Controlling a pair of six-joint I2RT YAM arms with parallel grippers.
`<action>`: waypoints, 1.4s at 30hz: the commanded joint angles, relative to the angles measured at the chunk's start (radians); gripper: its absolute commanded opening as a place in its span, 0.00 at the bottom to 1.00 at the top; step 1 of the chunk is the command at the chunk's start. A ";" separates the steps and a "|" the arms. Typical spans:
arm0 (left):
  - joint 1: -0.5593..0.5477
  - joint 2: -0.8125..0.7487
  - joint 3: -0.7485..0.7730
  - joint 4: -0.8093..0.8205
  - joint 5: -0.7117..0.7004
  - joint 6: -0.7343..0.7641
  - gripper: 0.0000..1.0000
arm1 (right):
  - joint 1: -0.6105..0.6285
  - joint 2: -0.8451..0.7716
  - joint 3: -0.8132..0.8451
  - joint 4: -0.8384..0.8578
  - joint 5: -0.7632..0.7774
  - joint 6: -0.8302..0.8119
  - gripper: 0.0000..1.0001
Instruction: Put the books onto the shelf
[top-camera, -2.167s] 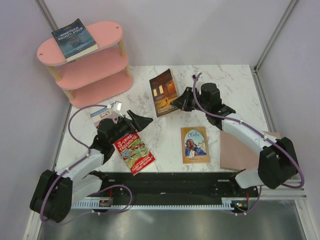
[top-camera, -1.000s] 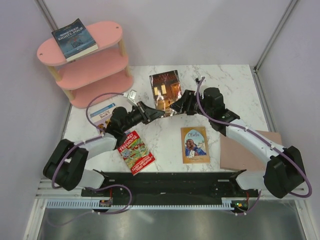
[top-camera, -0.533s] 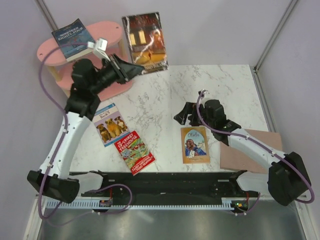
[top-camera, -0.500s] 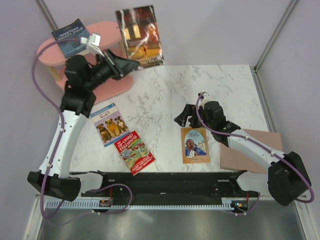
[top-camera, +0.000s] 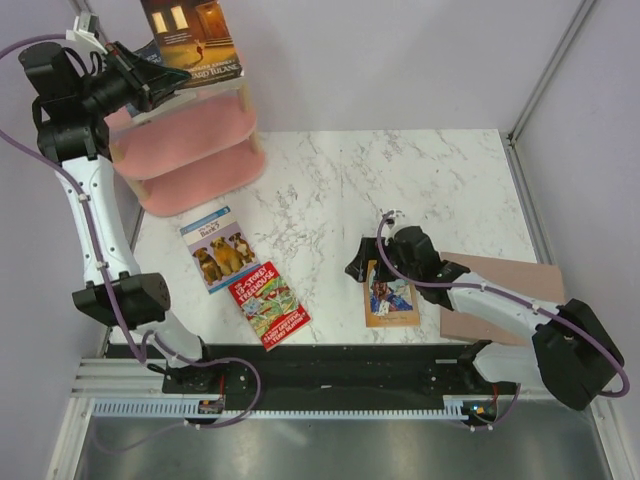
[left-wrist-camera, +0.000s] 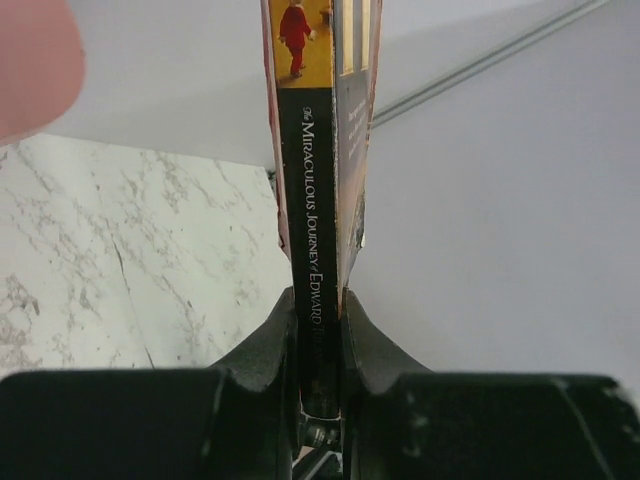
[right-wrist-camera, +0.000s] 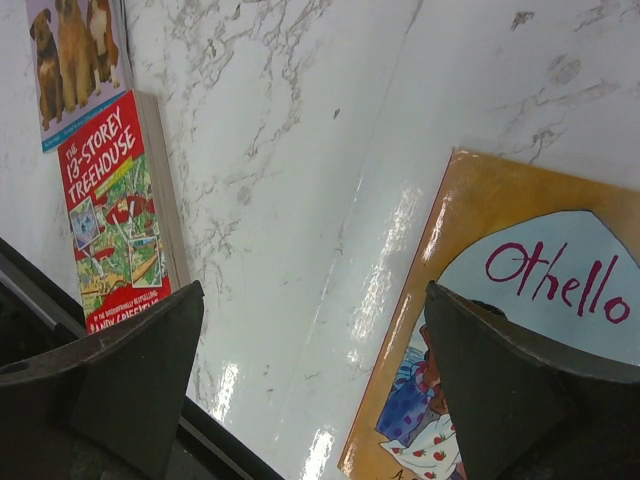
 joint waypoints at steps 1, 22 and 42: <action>0.112 0.033 0.046 -0.031 0.136 -0.062 0.02 | 0.027 0.016 -0.027 0.042 0.032 -0.004 0.98; 0.264 0.228 0.076 0.034 0.148 -0.143 0.02 | 0.073 0.133 0.035 0.038 0.000 -0.016 0.98; 0.269 0.273 0.050 0.057 0.086 -0.128 0.04 | 0.096 0.168 0.057 0.030 -0.002 -0.028 0.98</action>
